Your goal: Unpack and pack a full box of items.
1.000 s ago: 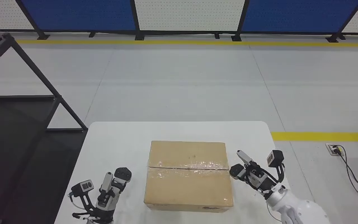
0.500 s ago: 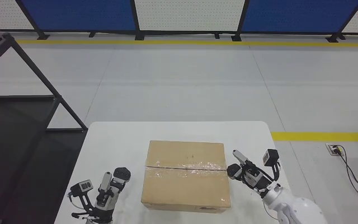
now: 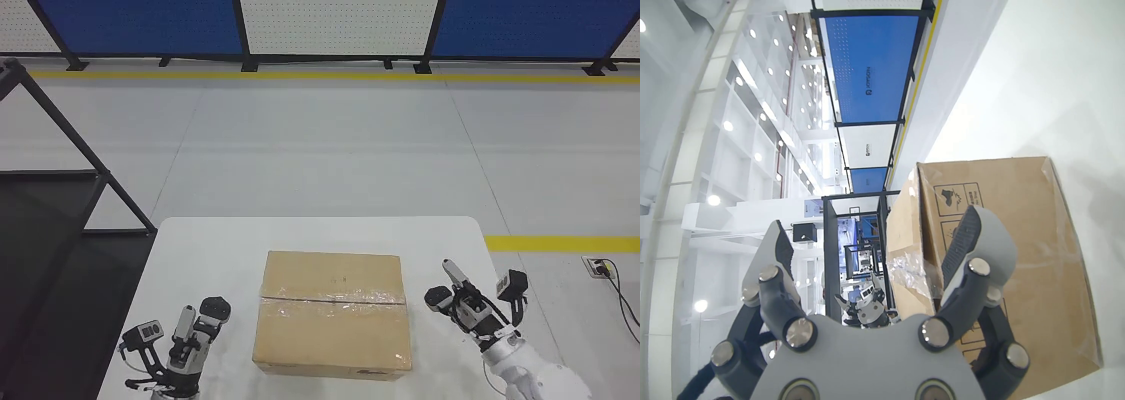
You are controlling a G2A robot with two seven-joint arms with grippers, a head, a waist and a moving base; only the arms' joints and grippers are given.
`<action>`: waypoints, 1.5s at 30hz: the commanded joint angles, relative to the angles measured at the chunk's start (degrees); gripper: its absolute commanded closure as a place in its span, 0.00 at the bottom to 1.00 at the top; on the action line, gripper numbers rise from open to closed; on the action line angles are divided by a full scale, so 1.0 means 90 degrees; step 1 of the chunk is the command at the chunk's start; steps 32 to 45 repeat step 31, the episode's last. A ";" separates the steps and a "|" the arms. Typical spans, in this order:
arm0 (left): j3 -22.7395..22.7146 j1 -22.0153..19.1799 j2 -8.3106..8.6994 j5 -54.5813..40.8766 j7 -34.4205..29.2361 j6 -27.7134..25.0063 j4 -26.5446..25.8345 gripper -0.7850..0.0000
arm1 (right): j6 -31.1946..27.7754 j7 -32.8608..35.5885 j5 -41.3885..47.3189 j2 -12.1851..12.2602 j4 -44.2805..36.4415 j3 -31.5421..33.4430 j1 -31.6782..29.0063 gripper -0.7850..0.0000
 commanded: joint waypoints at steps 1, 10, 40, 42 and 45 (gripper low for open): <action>-0.0039 0.0012 0.0001 -0.0086 0.0021 -0.0092 -0.0023 0.00 | -0.0264 -0.0054 0.0100 -0.0003 -0.0061 0.0117 -0.0083 0.00; -0.0345 0.0052 0.0039 -0.0857 -0.0181 -0.0437 -0.0101 0.00 | -0.0953 -0.0379 0.0491 -0.0041 -0.0412 0.0356 -0.0357 0.00; -0.0345 0.0052 0.0039 -0.0856 -0.0181 -0.0436 -0.0101 0.00 | -0.0953 -0.0380 0.0490 -0.0041 -0.0412 0.0356 -0.0357 0.00; -0.0345 0.0052 0.0039 -0.0856 -0.0181 -0.0436 -0.0101 0.00 | -0.0953 -0.0380 0.0490 -0.0041 -0.0412 0.0356 -0.0357 0.00; -0.0345 0.0052 0.0039 -0.0856 -0.0181 -0.0436 -0.0101 0.00 | -0.0953 -0.0380 0.0490 -0.0041 -0.0412 0.0356 -0.0357 0.00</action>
